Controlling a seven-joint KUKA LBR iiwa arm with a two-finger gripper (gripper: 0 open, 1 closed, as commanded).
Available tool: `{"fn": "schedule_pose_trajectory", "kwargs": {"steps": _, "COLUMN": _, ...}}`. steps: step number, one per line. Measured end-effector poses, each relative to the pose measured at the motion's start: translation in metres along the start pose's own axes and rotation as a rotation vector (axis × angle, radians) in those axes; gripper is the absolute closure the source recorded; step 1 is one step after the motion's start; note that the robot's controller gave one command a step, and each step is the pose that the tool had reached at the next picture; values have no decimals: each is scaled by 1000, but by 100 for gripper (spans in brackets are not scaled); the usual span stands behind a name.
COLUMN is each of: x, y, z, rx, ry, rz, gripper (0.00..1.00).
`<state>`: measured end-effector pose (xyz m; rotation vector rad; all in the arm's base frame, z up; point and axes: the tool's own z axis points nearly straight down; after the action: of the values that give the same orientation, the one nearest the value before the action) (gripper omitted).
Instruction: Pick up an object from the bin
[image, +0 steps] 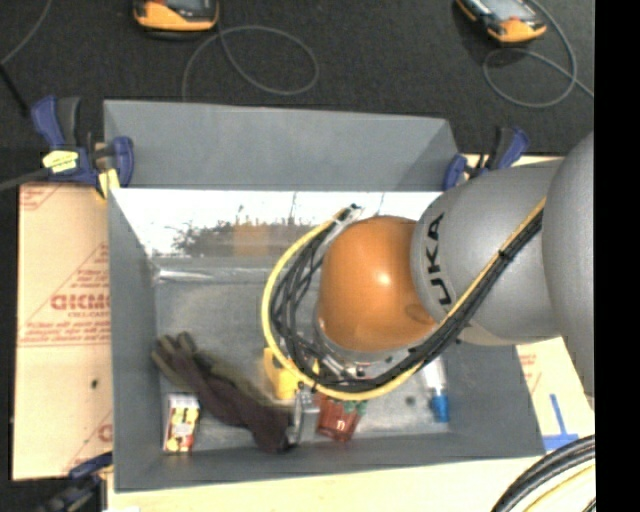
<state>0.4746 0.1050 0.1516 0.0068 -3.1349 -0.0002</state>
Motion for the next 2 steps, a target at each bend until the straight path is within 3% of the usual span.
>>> {"fn": "schedule_pose_trajectory", "kwargs": {"steps": 1, "x": -2, "y": 0, "z": -4, "rx": -1, "ry": -8, "rz": 4, "gripper": 0}}
{"fn": "schedule_pose_trajectory", "kwargs": {"steps": 2, "x": -3, "y": -19, "z": 60, "rx": -5, "ry": -25, "rz": 9, "gripper": 100}}
